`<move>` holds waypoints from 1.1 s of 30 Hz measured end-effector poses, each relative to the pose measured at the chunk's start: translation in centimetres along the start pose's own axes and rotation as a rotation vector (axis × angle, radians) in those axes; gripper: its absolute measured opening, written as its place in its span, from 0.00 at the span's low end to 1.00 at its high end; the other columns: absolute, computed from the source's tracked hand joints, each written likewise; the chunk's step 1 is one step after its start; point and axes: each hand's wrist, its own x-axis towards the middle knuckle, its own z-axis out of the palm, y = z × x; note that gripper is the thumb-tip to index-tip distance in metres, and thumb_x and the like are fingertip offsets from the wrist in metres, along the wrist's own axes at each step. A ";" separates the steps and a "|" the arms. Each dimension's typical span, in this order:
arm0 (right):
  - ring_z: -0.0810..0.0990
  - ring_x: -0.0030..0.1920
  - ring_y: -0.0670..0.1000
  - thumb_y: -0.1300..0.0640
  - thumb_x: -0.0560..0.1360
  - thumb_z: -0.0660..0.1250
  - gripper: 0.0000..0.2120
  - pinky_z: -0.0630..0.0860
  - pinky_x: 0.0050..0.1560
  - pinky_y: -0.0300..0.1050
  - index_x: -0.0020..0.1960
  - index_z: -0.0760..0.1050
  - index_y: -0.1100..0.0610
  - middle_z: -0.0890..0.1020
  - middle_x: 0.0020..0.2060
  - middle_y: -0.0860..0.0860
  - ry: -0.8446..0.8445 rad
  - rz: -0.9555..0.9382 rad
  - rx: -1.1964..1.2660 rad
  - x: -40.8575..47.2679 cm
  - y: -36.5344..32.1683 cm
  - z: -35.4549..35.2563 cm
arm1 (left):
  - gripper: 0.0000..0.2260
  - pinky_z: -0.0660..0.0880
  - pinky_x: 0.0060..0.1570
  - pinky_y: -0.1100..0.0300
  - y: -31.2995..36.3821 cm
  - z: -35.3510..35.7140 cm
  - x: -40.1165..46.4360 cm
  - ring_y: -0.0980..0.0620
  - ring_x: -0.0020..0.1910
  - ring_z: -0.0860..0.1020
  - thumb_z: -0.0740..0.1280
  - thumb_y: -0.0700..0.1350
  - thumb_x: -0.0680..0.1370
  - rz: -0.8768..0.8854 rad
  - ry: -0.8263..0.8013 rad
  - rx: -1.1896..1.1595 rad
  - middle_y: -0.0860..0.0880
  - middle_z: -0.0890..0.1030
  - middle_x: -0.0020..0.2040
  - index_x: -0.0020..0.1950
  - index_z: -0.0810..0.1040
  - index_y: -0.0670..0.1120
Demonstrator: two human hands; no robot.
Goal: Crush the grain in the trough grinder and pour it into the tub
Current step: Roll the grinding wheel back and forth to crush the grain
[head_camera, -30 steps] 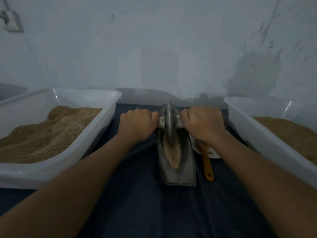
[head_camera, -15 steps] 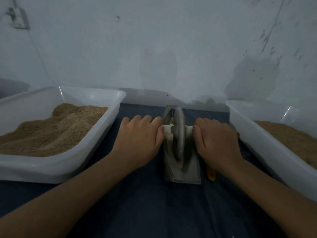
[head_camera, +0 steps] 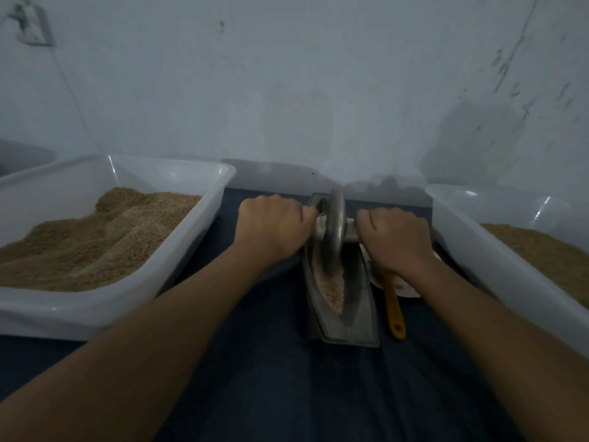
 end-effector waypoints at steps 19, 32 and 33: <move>0.66 0.32 0.50 0.53 0.83 0.48 0.16 0.60 0.33 0.47 0.38 0.62 0.53 0.65 0.31 0.46 -0.014 0.011 -0.054 0.2 -0.8 -1.0 | 0.15 0.57 0.30 0.57 -0.1 0.1 -1.6 0.49 0.29 0.65 0.45 0.49 0.79 -0.041 0.055 0.016 0.52 0.68 0.32 0.41 0.68 0.49; 0.64 0.27 0.50 0.56 0.82 0.52 0.15 0.61 0.29 0.45 0.37 0.63 0.52 0.64 0.28 0.45 0.147 -0.053 0.025 -2.7 -1.3 -2.3 | 0.16 0.59 0.34 0.55 0.4 -1.3 -3.9 0.50 0.30 0.66 0.42 0.53 0.81 -0.065 0.095 0.002 0.54 0.70 0.34 0.41 0.65 0.53; 0.64 0.28 0.50 0.54 0.83 0.51 0.15 0.60 0.30 0.46 0.37 0.63 0.51 0.63 0.29 0.44 0.208 -0.054 0.078 -3.6 -1.7 -2.9 | 0.16 0.59 0.36 0.54 0.5 -1.5 -5.2 0.50 0.32 0.67 0.42 0.54 0.83 -0.078 0.130 -0.033 0.54 0.70 0.35 0.43 0.65 0.53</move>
